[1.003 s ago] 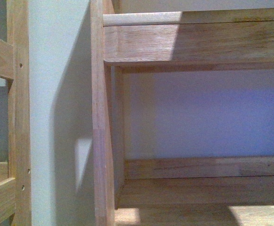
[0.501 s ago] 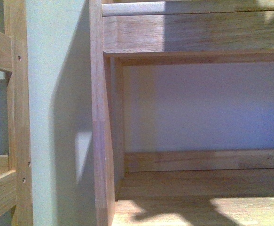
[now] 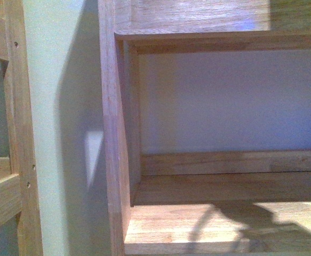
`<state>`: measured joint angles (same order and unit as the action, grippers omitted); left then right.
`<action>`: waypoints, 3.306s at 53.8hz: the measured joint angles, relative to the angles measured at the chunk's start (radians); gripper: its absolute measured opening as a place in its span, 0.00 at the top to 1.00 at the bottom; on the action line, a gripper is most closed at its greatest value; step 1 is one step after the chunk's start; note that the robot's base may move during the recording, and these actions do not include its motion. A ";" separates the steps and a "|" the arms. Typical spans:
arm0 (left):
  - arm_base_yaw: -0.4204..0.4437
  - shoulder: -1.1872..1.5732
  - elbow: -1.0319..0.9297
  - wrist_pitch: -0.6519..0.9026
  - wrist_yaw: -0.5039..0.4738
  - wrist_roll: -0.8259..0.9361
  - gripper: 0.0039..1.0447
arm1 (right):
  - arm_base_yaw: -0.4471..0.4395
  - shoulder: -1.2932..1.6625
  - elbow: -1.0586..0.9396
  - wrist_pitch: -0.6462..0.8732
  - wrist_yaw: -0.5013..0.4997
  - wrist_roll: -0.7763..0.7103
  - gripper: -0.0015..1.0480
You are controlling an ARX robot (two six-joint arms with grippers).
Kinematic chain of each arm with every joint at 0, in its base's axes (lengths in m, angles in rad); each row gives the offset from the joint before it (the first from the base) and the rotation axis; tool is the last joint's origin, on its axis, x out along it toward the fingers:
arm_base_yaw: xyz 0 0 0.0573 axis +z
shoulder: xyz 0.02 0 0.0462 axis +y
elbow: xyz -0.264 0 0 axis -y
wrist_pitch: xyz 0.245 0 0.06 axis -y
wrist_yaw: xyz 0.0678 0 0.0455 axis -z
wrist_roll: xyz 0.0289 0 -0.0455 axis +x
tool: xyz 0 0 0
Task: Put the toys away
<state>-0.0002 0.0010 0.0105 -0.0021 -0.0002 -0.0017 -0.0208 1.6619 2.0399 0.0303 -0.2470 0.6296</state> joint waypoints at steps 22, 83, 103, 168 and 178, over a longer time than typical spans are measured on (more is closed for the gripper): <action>0.000 0.000 0.000 0.000 0.000 0.000 0.05 | 0.085 0.129 0.132 -0.062 -0.032 -0.041 0.83; 0.000 0.000 0.000 0.000 0.000 0.000 0.05 | 0.133 0.266 0.254 -0.043 -0.026 -0.056 0.35; 0.000 0.000 0.000 0.000 0.000 0.000 0.05 | 0.117 0.181 0.145 0.079 0.023 -0.119 0.00; 0.000 0.000 0.000 0.000 0.000 0.000 0.05 | -0.032 -0.699 -0.939 0.234 0.081 -0.385 0.00; 0.000 0.000 0.000 0.000 0.000 0.000 0.05 | -0.010 -0.853 -1.132 0.199 0.103 -0.487 0.00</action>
<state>-0.0002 0.0010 0.0105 -0.0021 -0.0002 -0.0017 -0.0311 0.8085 0.9081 0.2291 -0.1436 0.1425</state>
